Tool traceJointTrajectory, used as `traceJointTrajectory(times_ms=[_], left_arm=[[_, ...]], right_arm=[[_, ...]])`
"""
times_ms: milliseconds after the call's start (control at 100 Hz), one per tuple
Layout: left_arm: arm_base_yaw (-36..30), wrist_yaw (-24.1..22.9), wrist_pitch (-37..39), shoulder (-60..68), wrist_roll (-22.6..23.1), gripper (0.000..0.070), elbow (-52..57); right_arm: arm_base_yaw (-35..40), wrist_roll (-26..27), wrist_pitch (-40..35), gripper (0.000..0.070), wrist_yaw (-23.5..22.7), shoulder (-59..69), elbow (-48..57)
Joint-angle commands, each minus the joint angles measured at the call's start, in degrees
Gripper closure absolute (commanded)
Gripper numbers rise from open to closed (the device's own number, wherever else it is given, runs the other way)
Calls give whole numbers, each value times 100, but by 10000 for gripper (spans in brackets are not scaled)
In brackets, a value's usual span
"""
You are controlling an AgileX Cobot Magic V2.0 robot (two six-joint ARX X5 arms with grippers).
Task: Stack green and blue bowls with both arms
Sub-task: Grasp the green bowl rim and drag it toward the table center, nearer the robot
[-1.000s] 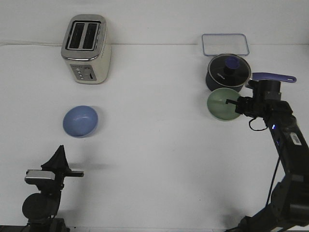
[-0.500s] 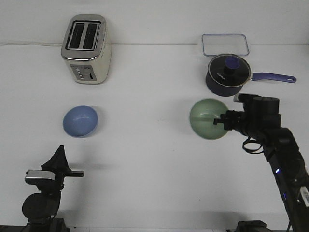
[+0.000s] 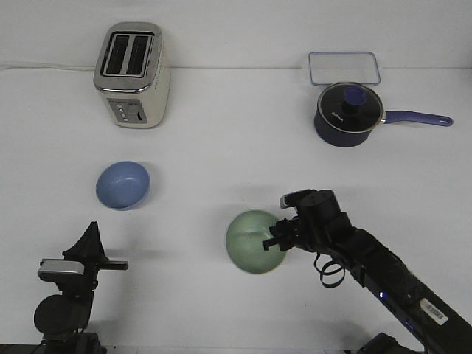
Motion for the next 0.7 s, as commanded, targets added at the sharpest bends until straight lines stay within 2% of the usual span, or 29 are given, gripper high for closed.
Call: traceJointTrajectory(times_ms=[0, 280, 690], left_arm=[[0, -4, 87, -11, -28, 685, -107], [0, -4, 90, -11, -28, 685, -107], [0, -4, 90, -11, -28, 685, -107]], right_arm=[[236, 238, 111, 700, 90, 179, 11], [946, 240, 120, 700, 431, 809, 9], [1097, 35, 90, 700, 704, 1314, 2]])
